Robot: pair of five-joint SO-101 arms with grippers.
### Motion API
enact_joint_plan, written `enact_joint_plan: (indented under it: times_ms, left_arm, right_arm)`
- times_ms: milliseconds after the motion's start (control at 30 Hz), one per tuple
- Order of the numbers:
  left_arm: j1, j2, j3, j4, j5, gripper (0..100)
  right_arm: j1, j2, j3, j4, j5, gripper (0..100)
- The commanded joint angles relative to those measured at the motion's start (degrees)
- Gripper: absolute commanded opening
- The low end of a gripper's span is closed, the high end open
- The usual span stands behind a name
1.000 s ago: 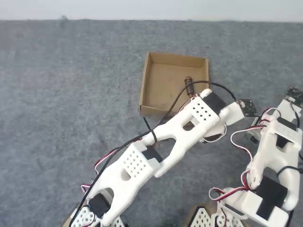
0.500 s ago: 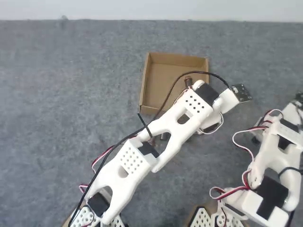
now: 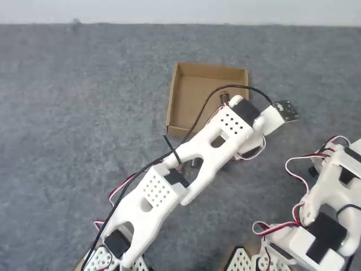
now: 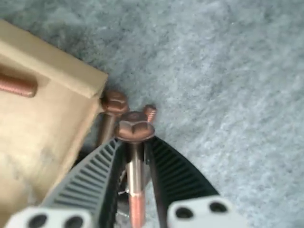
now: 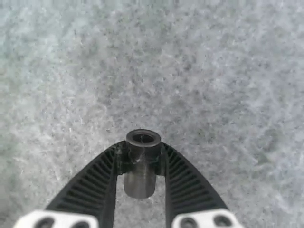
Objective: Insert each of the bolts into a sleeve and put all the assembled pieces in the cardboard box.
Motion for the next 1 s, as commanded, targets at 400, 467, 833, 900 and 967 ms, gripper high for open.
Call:
enact_joint_plan:
  times_ms: [400, 467, 833, 900, 967]
  left_arm:
    - [-9.23, -15.47, 2.07, 1.67, 0.88, 1]
    - [-11.08, -16.88, 2.77, 1.58, 0.97, 1]
    - [-19.25, -19.52, 3.3, 1.49, 6.51, 1]
    - [-20.84, -20.04, 3.47, 1.41, 6.51, 1]
    - [-22.77, -20.48, 3.74, 0.44, 6.51, 1]
  right_arm:
    - [0.31, -1.19, -2.29, -0.66, -0.62, 0.8]
    - [0.31, -1.1, -2.29, -0.66, -0.62, 0.8]
    - [-1.54, -0.92, -2.29, -0.66, -0.44, 0.9]
    - [-2.07, -0.84, -2.29, -0.66, -0.44, 0.9]
    - [-3.12, -0.75, -2.29, -0.66, -0.35, 0.9]
